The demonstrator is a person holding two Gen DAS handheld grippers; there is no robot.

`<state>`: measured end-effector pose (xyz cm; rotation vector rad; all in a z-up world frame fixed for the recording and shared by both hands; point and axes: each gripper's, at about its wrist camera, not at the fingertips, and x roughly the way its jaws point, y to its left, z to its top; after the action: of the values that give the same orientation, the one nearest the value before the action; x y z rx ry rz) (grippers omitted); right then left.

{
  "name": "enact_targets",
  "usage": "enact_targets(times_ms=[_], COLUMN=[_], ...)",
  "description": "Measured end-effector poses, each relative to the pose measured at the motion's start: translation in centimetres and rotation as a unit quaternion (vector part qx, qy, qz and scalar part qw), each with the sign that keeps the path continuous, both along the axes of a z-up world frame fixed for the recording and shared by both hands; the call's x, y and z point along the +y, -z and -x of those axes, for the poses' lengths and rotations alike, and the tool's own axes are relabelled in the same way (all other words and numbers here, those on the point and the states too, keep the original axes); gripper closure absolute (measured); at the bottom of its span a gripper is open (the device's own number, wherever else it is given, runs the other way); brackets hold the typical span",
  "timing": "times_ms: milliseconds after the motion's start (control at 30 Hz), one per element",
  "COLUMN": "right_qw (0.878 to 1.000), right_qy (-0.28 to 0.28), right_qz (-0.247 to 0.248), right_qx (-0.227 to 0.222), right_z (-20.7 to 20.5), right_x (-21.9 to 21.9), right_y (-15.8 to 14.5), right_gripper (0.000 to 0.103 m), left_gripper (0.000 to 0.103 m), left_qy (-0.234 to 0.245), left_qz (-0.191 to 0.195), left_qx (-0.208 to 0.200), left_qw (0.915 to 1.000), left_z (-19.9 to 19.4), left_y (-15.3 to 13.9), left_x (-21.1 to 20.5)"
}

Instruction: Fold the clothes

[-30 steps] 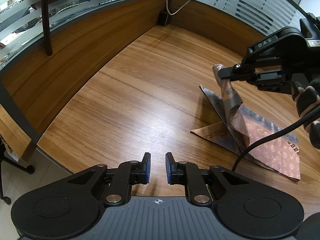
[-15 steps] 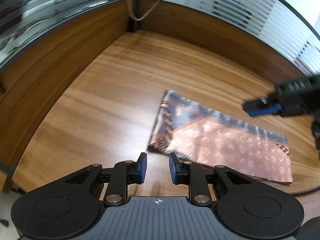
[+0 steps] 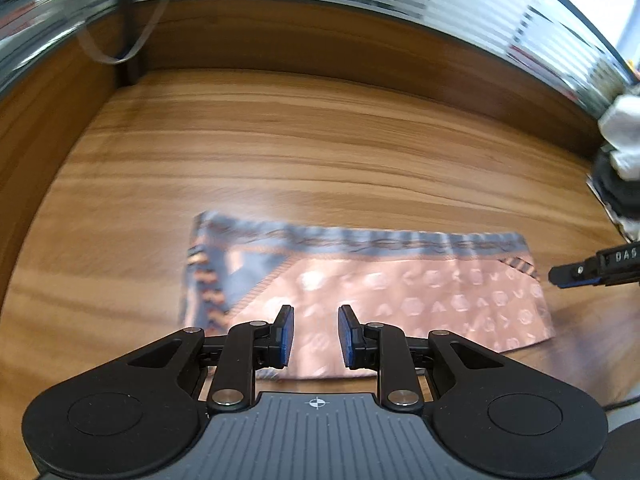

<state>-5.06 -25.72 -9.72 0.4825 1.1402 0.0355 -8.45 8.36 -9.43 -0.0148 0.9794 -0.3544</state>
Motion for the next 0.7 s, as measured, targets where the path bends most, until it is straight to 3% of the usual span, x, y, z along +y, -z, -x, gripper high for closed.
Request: enact_targets(times_ms=[200, 467, 567, 600, 700], right_qw=[1.0, 0.999, 0.999, 0.999, 0.999], right_qy=[0.004, -0.017, -0.02, -0.02, -0.016], right_qz=[0.004, 0.026, 0.034, 0.035, 0.029], right_qx=[0.012, 0.019, 0.017, 0.016, 0.012], right_z=[1.9, 1.5, 1.4, 1.4, 1.4], right_x=[-0.1, 2.8, 3.3, 3.4, 3.0], right_y=[1.6, 2.4, 2.9, 3.0, 3.1], right_gripper=[0.073, 0.074, 0.086, 0.097, 0.101], left_gripper=[0.075, 0.068, 0.062, 0.061, 0.057], left_qy=[0.063, 0.125, 0.154, 0.167, 0.211], left_qz=[0.002, 0.017, 0.004, -0.004, -0.032], left_qx=[0.006, 0.025, 0.013, 0.009, -0.007], left_qw=[0.998, 0.9917, 0.988, 0.9858, 0.977], left_z=[-2.2, -5.5, -6.6, -7.0, -7.9], left_y=[-0.6, -1.9, -2.4, -2.5, -2.8], left_x=[-3.8, -8.4, -10.5, -11.2, -13.4])
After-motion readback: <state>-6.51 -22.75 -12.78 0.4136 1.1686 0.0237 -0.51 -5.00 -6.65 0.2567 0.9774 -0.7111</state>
